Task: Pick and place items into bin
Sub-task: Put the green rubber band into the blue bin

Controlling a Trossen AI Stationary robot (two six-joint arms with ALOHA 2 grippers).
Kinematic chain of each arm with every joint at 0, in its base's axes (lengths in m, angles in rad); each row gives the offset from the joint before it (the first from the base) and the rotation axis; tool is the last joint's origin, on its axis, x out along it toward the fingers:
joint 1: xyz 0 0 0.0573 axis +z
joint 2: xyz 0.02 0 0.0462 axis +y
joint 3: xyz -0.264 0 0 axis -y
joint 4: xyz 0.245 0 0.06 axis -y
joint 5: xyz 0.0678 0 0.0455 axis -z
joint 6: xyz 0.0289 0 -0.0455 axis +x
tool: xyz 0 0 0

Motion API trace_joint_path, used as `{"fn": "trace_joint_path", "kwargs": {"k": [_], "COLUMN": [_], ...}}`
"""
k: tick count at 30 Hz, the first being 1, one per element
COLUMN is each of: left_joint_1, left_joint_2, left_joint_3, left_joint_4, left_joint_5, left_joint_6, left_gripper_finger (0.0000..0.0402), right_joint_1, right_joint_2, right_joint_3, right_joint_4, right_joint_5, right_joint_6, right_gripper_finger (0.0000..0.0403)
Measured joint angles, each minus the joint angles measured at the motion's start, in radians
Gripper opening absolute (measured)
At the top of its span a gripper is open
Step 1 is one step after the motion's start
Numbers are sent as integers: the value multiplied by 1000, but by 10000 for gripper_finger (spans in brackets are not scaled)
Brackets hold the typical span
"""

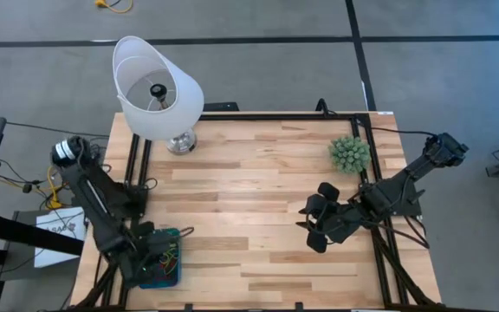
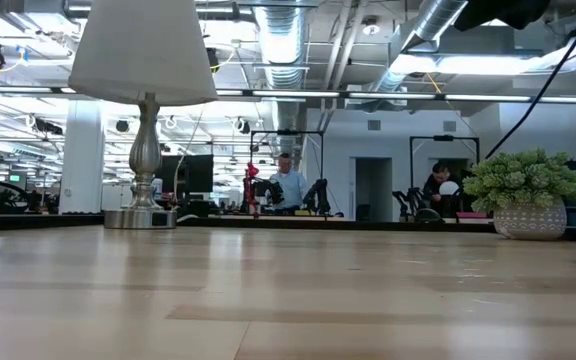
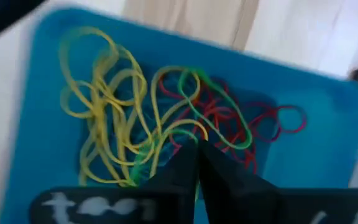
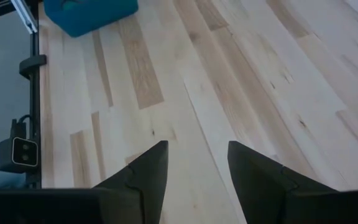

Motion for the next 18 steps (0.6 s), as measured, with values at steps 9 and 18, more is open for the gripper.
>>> {"fn": "trace_joint_path", "kwargs": {"k": [9,18], "left_joint_1": [36,40], "left_joint_2": [216,163], "left_joint_3": [0,99], "left_joint_4": [97,-20], "left_joint_5": [135,21], "left_joint_6": [28,147], "left_gripper_finger": [74,105], "right_joint_1": [0,-14], "right_joint_2": [0,-1], "right_joint_3": [0,0], "right_joint_4": [0,0], "right_joint_5": [1,-50], "right_joint_6": [0,83], "right_gripper_finger": [160,161]}}
